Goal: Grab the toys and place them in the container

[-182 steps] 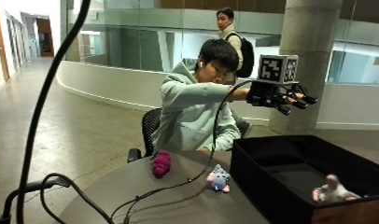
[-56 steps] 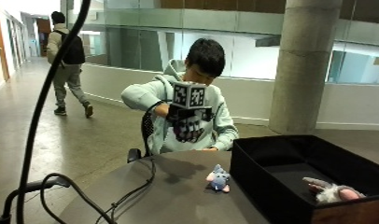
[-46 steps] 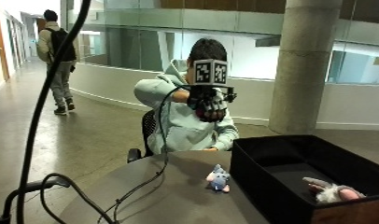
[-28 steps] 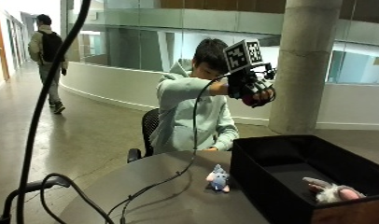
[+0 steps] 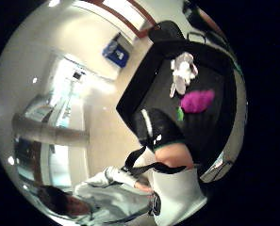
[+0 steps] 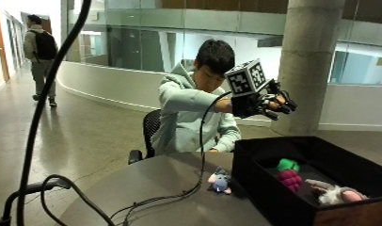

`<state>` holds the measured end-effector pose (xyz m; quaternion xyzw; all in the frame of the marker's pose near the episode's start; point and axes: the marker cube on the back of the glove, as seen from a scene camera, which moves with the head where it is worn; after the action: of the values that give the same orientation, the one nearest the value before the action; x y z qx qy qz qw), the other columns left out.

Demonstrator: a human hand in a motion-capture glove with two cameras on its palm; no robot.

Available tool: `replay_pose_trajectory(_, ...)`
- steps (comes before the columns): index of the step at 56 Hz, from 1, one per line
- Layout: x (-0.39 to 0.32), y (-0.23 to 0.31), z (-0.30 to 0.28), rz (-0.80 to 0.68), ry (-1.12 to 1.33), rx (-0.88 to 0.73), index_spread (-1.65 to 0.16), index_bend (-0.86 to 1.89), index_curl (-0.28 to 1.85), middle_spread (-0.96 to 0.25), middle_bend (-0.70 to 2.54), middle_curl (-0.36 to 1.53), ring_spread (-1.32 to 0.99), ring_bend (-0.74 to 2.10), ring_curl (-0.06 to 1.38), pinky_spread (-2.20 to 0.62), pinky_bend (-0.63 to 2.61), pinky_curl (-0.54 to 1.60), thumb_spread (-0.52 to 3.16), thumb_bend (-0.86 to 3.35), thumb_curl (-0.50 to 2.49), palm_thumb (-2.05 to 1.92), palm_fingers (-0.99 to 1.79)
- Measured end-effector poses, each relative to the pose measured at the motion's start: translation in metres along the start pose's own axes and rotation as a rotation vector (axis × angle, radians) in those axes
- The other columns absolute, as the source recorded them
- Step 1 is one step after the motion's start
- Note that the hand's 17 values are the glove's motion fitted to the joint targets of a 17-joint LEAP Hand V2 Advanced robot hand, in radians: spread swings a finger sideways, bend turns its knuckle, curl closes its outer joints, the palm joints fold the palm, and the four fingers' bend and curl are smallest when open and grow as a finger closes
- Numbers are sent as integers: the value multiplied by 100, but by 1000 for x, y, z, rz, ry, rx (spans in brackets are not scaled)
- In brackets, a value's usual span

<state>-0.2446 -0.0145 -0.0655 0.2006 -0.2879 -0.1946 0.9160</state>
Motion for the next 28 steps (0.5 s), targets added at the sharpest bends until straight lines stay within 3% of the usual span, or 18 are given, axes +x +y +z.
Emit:
replay_pose_trajectory(6, 9, 27, -10, 39, -5, -15, -26, 41, 58, -5, 35, 50, -13, 35, 34, 0, 74, 39, 127, 1, 66, 16, -2)
replay_pose_trajectory(19, 71, 77, -40, 95, 57, -40, -27, 37, 56, -4, 29, 47, -12, 31, 33, 3, 70, 37, 138, -1, 53, 16, 1)
replay_pose_trajectory(28, 101, 113, -44, 110, 93, -161, -27, 32, 54, -4, 27, 46, -11, 30, 33, 3, 68, 36, 141, -1, 47, 15, 1)
